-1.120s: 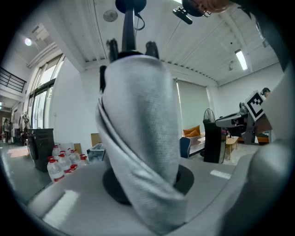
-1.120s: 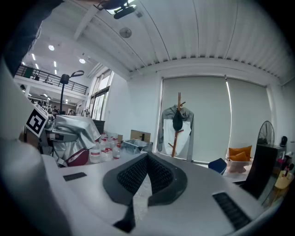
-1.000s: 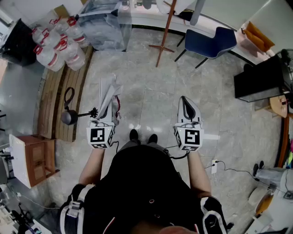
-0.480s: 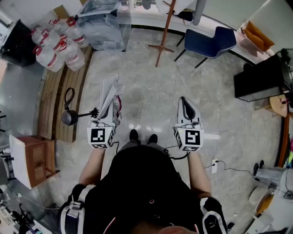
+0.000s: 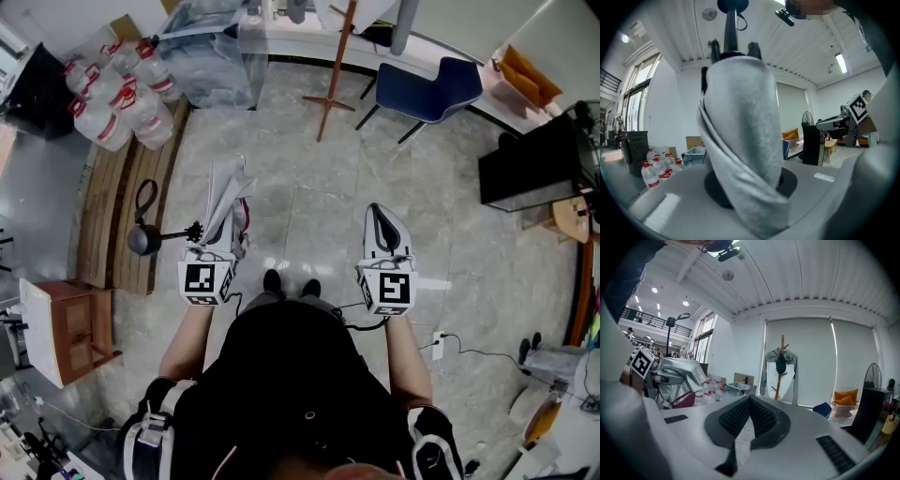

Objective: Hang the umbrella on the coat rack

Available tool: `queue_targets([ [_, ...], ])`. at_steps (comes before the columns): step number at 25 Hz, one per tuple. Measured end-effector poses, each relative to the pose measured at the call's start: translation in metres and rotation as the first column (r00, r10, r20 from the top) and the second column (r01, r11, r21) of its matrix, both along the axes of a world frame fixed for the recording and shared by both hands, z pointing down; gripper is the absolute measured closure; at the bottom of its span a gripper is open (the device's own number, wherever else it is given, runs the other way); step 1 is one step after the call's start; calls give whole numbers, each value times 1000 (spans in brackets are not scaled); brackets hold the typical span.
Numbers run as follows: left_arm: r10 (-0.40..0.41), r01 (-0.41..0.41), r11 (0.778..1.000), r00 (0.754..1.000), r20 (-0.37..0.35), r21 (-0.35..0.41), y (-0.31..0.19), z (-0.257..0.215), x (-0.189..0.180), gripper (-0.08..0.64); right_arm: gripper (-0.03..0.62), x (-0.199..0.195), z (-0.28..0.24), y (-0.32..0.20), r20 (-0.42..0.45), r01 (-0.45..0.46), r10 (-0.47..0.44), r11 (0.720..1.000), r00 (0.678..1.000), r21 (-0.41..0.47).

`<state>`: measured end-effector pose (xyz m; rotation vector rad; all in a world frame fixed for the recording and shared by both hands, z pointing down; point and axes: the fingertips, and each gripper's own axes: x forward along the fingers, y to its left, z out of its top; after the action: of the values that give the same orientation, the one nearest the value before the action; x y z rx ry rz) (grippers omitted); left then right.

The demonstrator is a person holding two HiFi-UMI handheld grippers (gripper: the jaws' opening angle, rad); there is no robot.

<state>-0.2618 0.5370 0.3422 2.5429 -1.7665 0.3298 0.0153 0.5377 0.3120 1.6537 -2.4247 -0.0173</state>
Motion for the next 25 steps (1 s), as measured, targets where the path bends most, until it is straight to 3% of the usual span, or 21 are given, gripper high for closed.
queue_targets([
  [13, 15, -15, 1000, 1000, 1, -23, -44, -2, 53, 514, 589, 47, 1, -16, -10, 112, -112, 994, 994, -8],
  [20, 45, -44, 999, 999, 17, -31, -109, 4, 67, 514, 589, 57, 4, -55, -7, 109, -109, 994, 994, -7],
  [25, 85, -85, 996, 996, 27, 0, -178, 1, 68, 515, 589, 51, 5, -115, -11, 91, -91, 996, 996, 8],
])
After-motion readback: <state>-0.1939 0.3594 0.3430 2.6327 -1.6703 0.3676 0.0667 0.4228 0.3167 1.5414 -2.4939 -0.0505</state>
